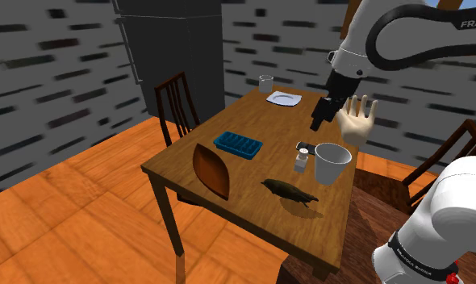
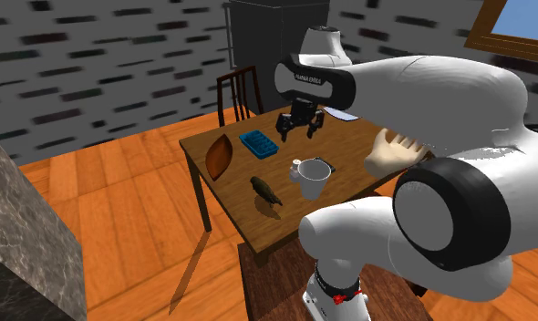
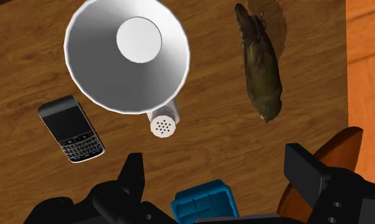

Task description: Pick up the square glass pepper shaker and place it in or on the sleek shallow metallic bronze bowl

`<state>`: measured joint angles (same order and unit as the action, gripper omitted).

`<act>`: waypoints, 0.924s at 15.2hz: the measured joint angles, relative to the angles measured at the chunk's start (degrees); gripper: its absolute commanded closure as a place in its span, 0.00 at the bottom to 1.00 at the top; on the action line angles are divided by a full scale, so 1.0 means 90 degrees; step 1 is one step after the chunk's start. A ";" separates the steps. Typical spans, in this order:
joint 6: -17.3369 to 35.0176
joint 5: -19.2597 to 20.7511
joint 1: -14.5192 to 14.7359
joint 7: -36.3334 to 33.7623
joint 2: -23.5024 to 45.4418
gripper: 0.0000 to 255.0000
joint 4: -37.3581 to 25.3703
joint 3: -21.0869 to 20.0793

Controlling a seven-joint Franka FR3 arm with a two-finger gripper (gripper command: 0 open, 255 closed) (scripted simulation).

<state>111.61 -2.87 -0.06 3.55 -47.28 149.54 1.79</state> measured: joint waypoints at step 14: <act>0.3557 0.0235 -0.0029 0.1021 0.1646 0.00 0.1616 0.0613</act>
<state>143.62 -0.76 -0.32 12.74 -32.47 164.08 7.31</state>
